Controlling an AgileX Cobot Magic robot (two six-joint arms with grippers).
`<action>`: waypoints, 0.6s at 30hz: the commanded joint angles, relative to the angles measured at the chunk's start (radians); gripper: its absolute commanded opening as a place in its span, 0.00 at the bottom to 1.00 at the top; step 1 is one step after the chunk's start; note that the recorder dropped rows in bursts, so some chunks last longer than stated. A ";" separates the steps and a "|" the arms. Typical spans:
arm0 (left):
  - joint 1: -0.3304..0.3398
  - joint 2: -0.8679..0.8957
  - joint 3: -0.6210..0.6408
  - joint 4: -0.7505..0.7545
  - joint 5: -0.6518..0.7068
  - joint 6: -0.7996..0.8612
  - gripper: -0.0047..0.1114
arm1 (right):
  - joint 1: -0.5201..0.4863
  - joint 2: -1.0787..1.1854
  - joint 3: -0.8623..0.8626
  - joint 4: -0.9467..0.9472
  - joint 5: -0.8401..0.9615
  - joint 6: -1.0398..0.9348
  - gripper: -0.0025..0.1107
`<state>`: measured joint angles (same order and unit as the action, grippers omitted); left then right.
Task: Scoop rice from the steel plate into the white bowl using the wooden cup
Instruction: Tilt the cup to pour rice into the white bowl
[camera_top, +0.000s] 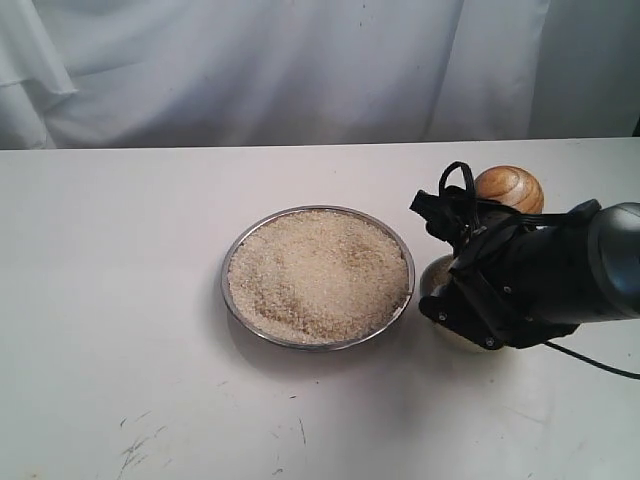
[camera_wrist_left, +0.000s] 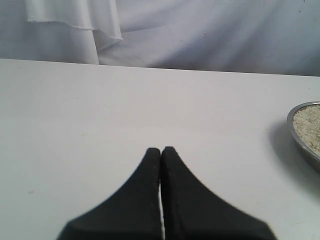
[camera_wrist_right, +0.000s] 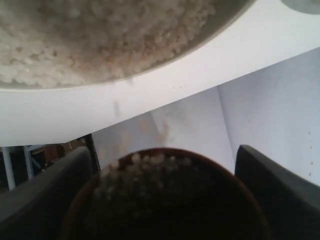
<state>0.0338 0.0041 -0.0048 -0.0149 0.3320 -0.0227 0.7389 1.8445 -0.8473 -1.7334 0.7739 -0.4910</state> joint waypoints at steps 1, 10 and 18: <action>0.002 -0.004 0.005 -0.002 -0.013 -0.001 0.04 | -0.003 -0.010 -0.007 -0.011 0.051 0.003 0.02; 0.002 -0.004 0.005 -0.002 -0.013 -0.001 0.04 | -0.001 -0.010 -0.007 -0.011 0.128 -0.059 0.02; 0.002 -0.004 0.005 -0.002 -0.013 -0.001 0.04 | 0.041 -0.010 -0.007 -0.011 0.190 -0.039 0.02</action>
<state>0.0338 0.0041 -0.0048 -0.0149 0.3320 -0.0227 0.7605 1.8445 -0.8473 -1.7334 0.9292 -0.5374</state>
